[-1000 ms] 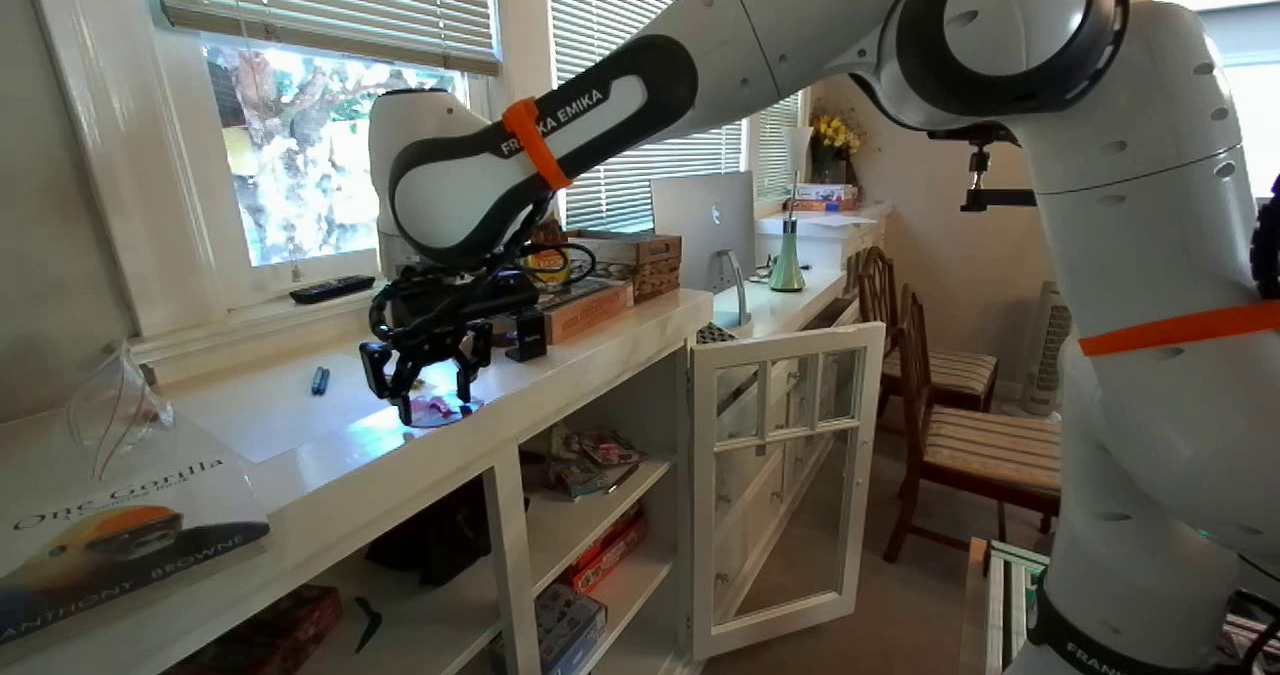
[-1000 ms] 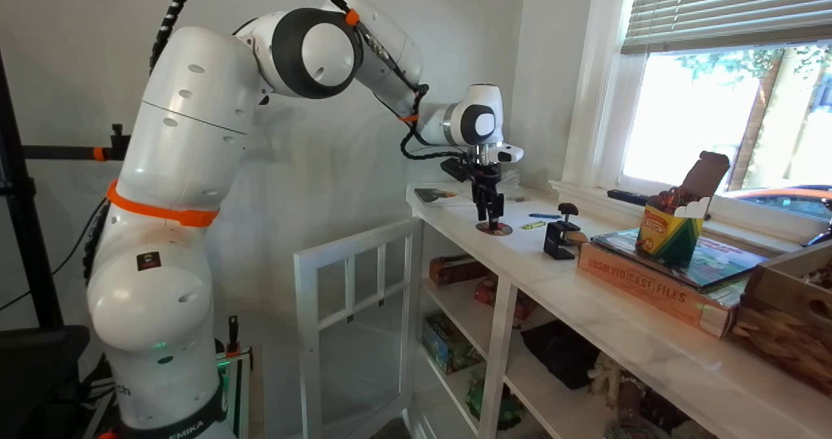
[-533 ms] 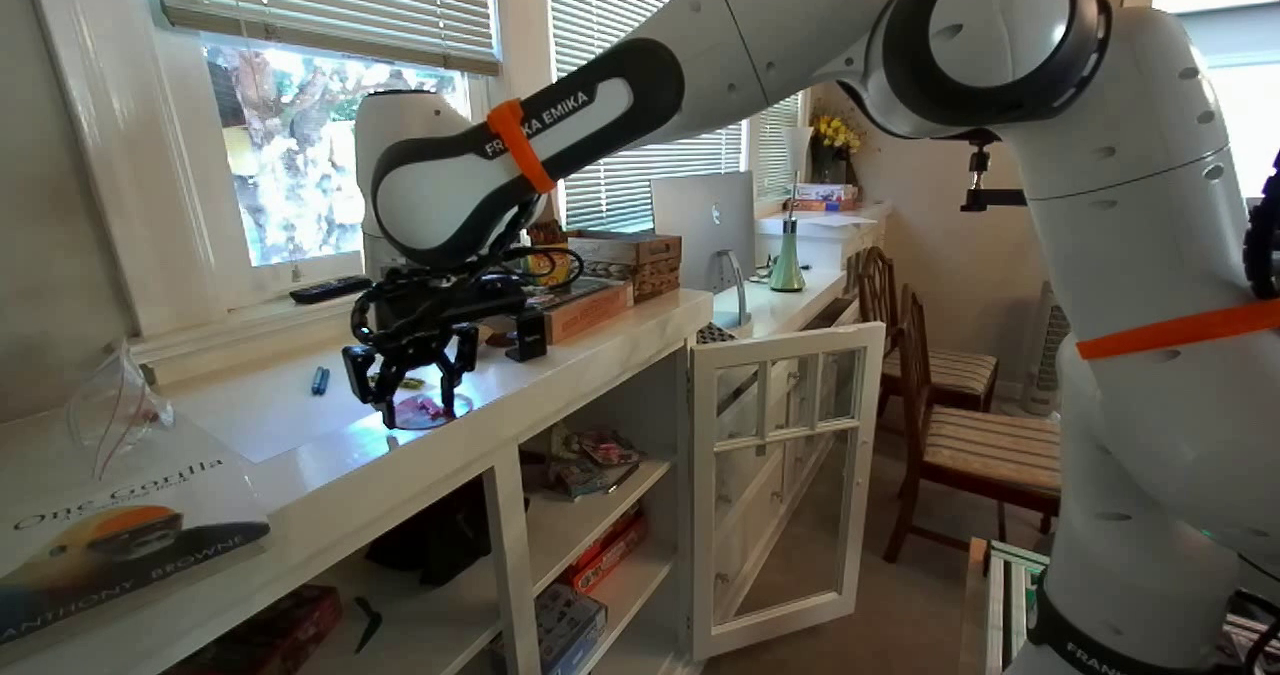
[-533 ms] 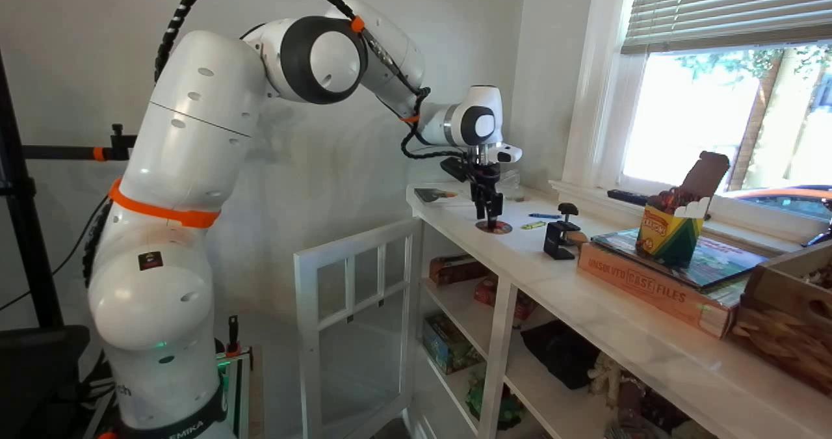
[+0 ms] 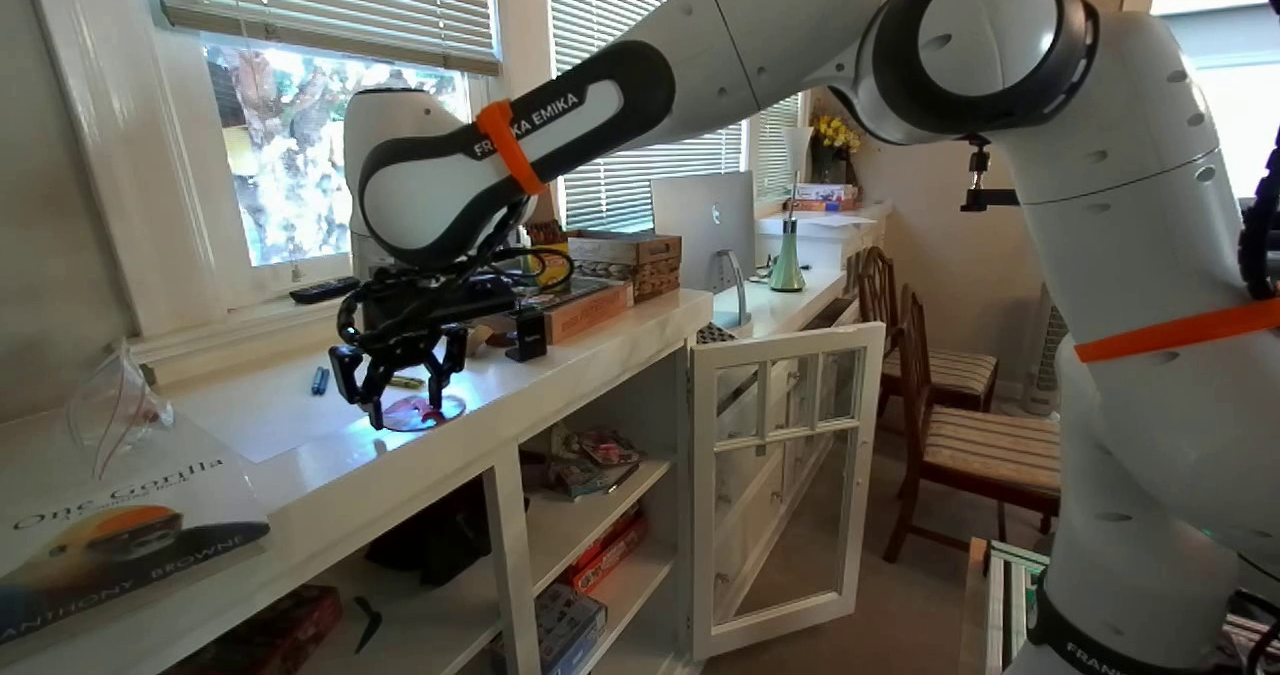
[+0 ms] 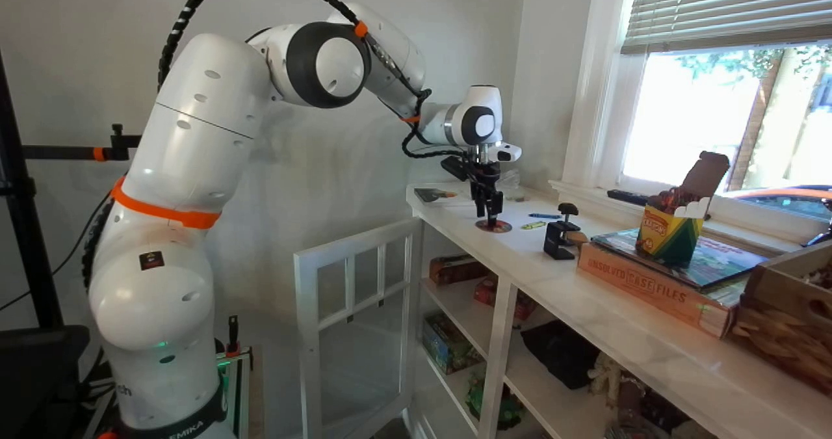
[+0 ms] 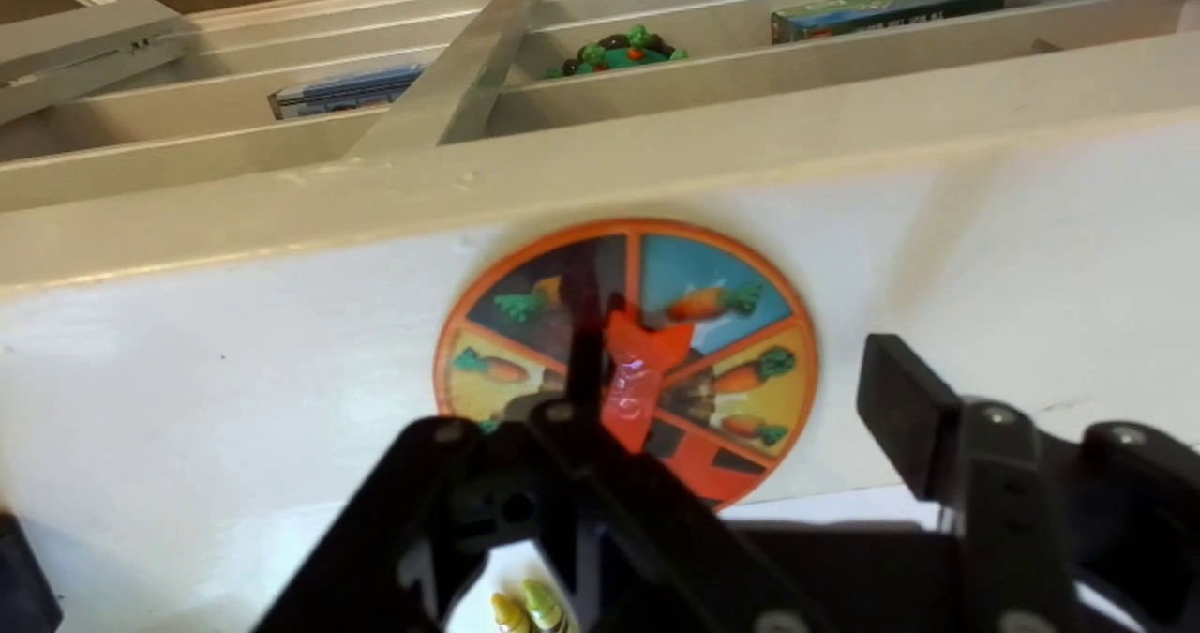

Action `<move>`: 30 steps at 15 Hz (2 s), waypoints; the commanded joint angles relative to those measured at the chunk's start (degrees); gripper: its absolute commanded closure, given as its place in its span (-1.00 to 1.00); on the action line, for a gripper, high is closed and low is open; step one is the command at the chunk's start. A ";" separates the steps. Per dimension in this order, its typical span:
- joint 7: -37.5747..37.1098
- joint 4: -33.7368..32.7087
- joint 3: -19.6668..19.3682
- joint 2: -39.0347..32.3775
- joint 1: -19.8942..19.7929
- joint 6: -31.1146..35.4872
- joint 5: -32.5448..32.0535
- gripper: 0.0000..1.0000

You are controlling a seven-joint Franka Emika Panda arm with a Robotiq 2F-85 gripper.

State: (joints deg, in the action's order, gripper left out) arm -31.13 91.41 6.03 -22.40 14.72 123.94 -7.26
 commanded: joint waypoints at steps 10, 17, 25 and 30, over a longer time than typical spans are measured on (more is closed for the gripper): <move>1.43 -2.80 -0.30 -1.54 1.37 -2.26 1.72 -0.45; 1.71 -3.03 -0.30 -1.89 1.79 -2.44 1.41 -0.41; 1.75 -3.47 -0.35 -2.33 2.30 -2.61 1.16 -0.42; 1.87 -3.99 -0.39 -2.70 2.73 -2.68 0.76 -0.46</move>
State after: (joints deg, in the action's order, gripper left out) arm -30.02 89.63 6.04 -23.69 16.69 123.25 -6.80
